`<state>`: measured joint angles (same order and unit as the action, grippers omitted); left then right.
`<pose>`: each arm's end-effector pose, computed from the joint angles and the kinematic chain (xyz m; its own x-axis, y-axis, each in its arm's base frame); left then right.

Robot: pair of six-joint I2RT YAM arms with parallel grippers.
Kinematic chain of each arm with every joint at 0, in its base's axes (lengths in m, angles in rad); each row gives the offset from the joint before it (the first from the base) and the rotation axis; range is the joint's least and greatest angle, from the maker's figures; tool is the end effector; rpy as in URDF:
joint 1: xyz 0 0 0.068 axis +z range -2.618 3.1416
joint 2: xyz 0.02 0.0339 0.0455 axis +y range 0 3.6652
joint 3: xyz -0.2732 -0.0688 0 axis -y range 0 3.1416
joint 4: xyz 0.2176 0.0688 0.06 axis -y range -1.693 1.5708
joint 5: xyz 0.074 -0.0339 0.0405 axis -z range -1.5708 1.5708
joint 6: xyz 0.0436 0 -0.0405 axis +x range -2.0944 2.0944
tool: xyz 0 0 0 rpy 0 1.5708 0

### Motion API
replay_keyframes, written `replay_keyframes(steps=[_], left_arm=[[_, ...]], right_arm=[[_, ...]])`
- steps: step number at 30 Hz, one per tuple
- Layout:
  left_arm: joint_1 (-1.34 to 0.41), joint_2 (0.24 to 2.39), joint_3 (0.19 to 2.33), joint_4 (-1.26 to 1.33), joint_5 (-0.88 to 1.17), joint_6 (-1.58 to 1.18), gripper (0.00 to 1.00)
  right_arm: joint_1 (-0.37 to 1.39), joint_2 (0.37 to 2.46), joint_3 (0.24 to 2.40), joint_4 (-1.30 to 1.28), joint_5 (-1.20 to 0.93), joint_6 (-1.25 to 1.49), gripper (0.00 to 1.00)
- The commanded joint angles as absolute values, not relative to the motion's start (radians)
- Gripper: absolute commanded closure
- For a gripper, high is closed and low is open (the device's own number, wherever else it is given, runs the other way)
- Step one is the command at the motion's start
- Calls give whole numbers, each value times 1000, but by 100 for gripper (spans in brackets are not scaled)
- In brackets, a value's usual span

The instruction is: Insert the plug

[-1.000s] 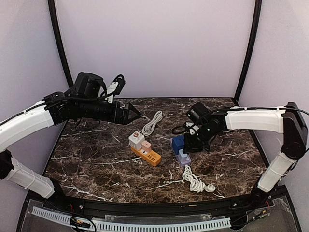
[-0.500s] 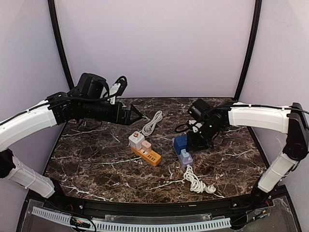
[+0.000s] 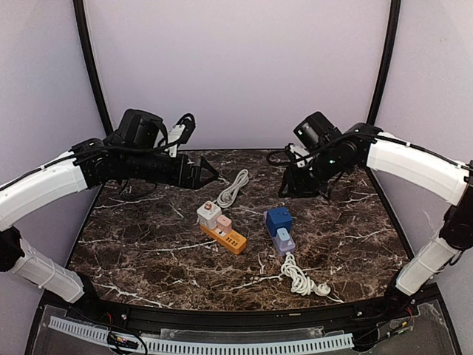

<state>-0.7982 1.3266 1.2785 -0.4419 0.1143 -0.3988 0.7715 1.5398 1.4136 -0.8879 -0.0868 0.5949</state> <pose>0.1903 -0.2023 0.3729 -0.6063 0.0693 -0.7922 0.5928 0.7035 -0.3921 0.2103 0.2098 0.3190 -0.9117 -0.1079 -0.3964 -0.2614 0.8968 0.3571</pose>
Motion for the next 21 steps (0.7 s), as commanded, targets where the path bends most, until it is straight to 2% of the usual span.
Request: replay_keyframes(steps=[1,4,8,13,18,21], left_arm=[[-792,1299,1332,-484,74,-355,0],[-791,1284,1348,-516,46,-325,0],[-785,1265,1363,-545,13,-306,0],[-781,1246,1376,-579,-59,-294,0],[-773,1234,1405,-640,-172,-276,0],[-765,1220,1411,-670,-222,-264,1]], right_arm=[[767,1507,1528,-908,-47,560,62],[758,1513,1594,-905,-39,543,54],[736,1521,1665,-903,-38,520,31],[700,1518,1720,-906,-44,476,24],[658,1482,1720,-907,-26,441,2],[627,1447,1704,-905,-5,421,1]])
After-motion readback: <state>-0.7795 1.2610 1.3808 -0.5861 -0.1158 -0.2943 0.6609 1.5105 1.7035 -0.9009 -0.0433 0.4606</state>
